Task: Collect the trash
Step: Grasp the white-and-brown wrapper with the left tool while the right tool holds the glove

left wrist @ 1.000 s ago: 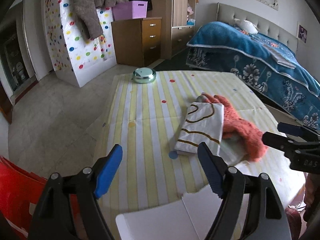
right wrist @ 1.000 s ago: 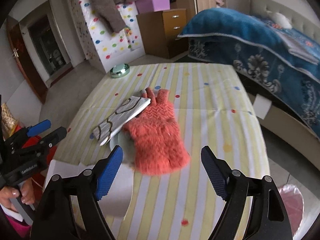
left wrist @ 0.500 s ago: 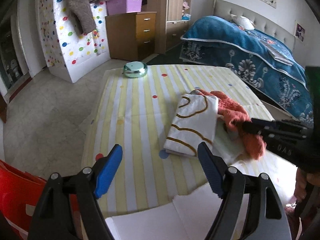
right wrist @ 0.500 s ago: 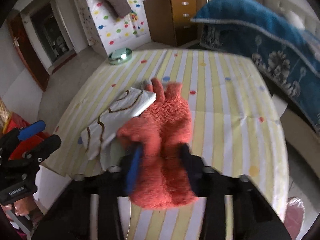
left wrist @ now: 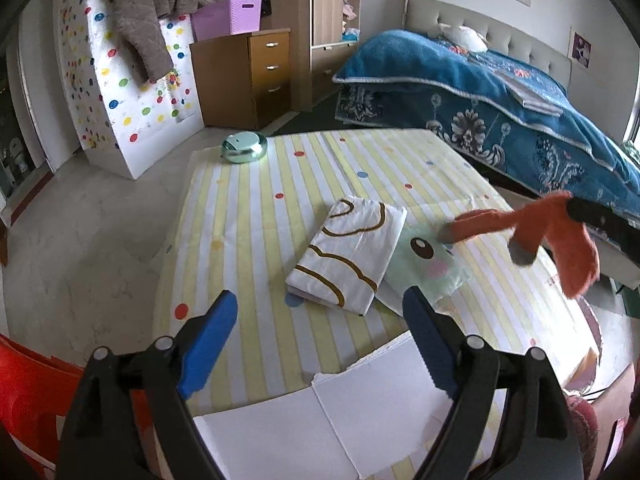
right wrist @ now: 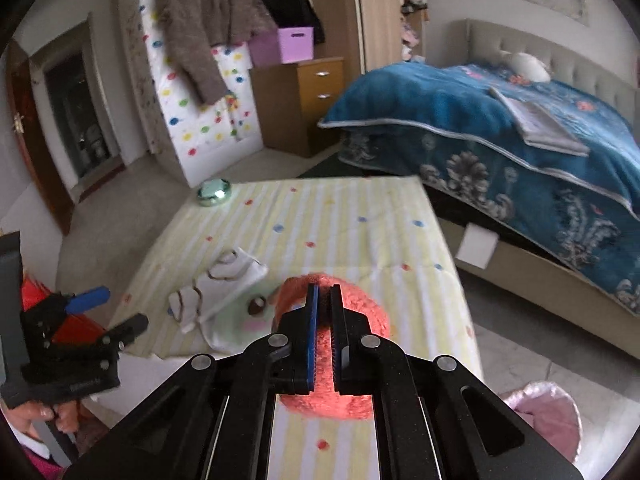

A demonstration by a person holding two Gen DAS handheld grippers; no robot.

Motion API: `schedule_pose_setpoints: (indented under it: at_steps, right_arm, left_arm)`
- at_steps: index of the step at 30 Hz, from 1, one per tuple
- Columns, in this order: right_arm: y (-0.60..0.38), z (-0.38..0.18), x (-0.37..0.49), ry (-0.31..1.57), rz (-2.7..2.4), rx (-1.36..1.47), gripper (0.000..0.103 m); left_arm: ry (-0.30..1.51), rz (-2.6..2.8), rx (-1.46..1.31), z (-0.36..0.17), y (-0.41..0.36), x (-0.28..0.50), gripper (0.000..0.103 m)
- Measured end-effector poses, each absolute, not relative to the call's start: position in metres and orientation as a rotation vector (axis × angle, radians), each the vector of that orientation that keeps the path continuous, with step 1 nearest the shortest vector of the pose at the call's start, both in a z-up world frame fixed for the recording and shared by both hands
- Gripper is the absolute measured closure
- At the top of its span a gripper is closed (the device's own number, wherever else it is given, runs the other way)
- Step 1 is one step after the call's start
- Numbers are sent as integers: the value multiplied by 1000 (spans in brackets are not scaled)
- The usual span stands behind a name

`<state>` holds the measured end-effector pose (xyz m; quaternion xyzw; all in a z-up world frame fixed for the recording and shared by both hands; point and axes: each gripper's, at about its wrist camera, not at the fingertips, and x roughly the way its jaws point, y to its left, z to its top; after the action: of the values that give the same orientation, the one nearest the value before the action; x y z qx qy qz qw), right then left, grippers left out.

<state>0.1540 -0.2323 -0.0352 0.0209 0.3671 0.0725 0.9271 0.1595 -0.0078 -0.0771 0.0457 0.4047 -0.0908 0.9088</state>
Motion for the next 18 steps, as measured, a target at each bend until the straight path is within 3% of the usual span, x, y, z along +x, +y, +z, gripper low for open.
schedule_pose_setpoints:
  at_steps: [3,11,16,18]
  right_arm:
    - [-234,-63,157,855,158,44,98]
    - [-235,-92,166,922,210,55,88]
    - [-227,-99,162,891,223,38,50]
    - [-230,-100,162,869,234,57,45]
  left_arm:
    - [872,-188,119,-92,-15,170,22]
    - [936,-204,177,-116,-29,194,38]
    - [956,-215,212,-127,-34,204,46]
    - [955,-235,190,-127,-33,206,53]
